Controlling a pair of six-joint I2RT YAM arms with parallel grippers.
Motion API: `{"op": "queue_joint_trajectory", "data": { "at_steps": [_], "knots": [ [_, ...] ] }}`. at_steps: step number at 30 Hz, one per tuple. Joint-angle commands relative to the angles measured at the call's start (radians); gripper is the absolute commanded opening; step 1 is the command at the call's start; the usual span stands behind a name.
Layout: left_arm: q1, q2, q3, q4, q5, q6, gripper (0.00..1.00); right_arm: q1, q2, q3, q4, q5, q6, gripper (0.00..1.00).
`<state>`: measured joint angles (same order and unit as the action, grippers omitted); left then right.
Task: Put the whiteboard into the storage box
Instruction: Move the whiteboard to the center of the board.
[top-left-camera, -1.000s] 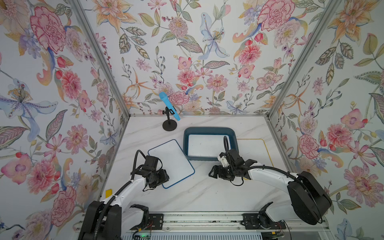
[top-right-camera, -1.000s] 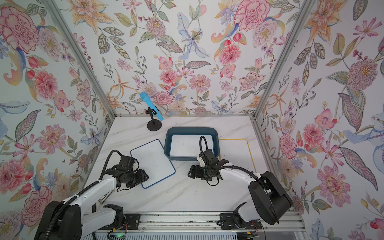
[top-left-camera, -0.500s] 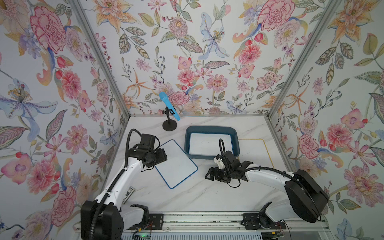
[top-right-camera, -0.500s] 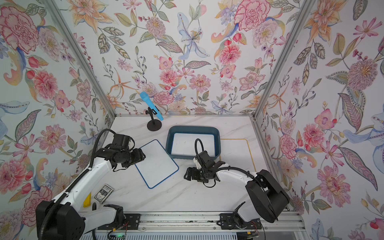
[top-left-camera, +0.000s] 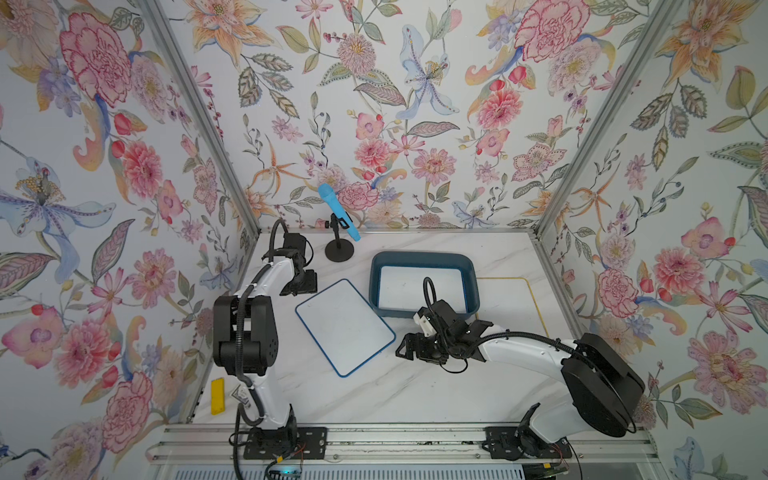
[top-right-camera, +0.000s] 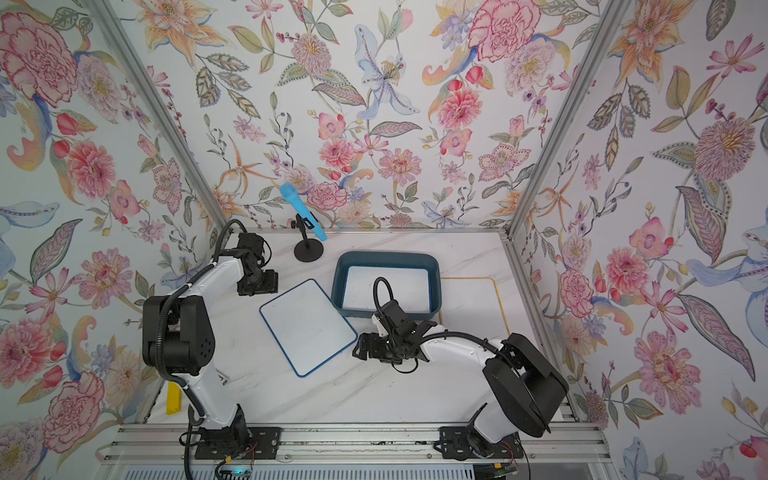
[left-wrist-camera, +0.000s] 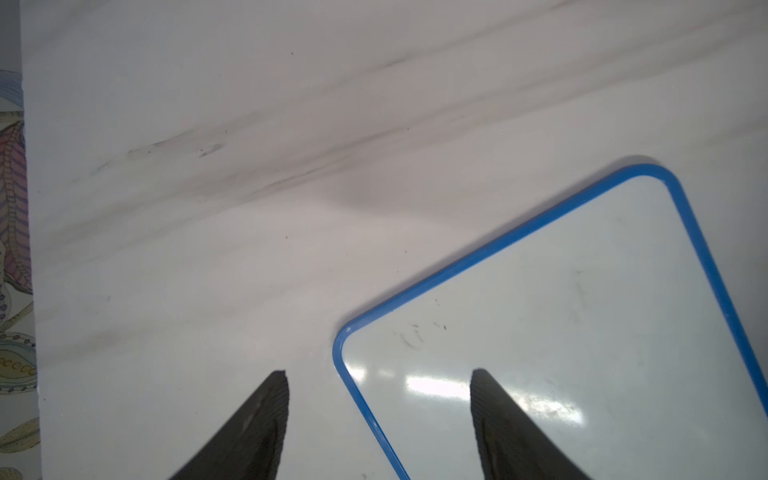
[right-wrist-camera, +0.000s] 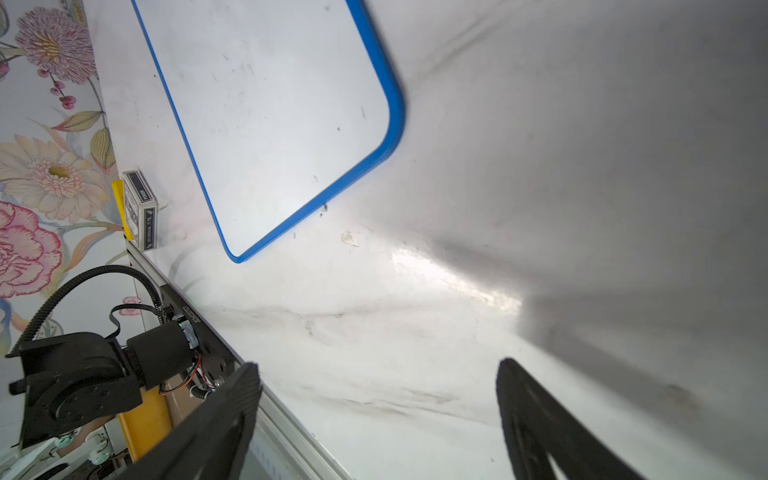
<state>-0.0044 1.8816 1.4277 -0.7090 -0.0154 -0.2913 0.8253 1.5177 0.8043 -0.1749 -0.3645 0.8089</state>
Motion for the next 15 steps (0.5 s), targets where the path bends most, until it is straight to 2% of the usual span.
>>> {"op": "queue_joint_trajectory", "data": {
  "at_steps": [1, 3, 7, 15],
  "knots": [
    [0.016, 0.038, 0.036, 0.089, -0.007, 0.094, 0.72, 0.014, 0.011, 0.031, -0.004, 0.029, 0.018, 0.9],
    [0.021, 0.071, 0.053, 0.112, 0.058, 0.105, 0.72, 0.014, 0.014, 0.035, -0.004, 0.033, 0.02, 0.9],
    [0.02, 0.124, 0.069, 0.134, 0.099, 0.111, 0.72, 0.016, 0.027, 0.048, -0.012, 0.033, 0.023, 0.9],
    [0.022, 0.111, -0.06, 0.22, 0.229, 0.062, 0.73, 0.027, 0.015, 0.052, -0.029, 0.056, 0.028, 0.9]
  ]
}}
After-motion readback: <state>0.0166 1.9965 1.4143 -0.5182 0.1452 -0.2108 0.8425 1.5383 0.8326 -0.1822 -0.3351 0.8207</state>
